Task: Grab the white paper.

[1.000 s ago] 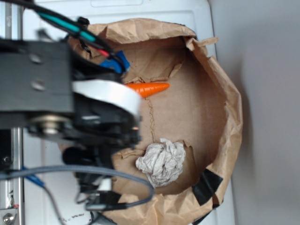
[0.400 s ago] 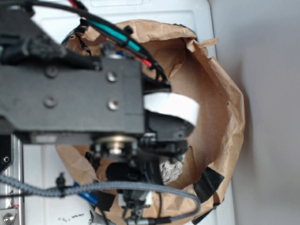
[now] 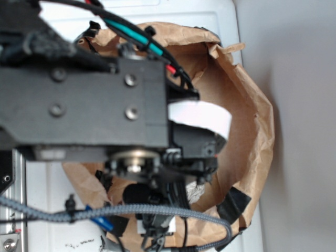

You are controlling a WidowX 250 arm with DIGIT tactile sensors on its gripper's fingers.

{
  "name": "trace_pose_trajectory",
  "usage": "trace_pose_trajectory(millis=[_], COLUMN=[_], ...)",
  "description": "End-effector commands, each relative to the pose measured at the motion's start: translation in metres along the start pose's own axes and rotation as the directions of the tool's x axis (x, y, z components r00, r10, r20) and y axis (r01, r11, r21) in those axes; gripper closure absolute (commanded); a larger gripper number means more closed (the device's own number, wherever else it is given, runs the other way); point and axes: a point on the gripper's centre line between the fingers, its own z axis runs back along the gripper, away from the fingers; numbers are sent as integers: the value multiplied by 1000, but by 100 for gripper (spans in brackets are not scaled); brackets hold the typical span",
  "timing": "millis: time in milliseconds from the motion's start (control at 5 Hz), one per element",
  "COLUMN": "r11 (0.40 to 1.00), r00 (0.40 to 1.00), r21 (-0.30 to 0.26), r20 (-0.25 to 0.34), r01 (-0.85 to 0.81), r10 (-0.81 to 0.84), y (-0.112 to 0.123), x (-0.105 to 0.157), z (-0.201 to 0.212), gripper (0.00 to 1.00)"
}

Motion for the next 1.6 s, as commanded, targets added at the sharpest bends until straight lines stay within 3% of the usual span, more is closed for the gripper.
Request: trace_pose_trajectory(millis=[0, 200, 400, 600, 800, 1000, 1200, 1400], r11=[1000, 1000, 995, 968, 947, 956, 977, 995], r00=[999, 999, 992, 970, 959, 980, 992, 998], r21=[-3, -3, 35, 112, 167, 234, 189, 77], r20=[44, 34, 83, 118, 120, 130, 90, 17], r01=[17, 4, -95, -226, -276, -179, -100, -61], r10=[-17, -4, 92, 213, 258, 152, 84, 60], y=[-4, 11, 23, 26, 22, 1, -13, -14], x=[6, 4, 11, 17, 25, 23, 18, 22], z=[11, 3, -12, -30, -47, -81, -85, -76], gripper=[0, 0, 0, 0, 0, 0, 0, 0])
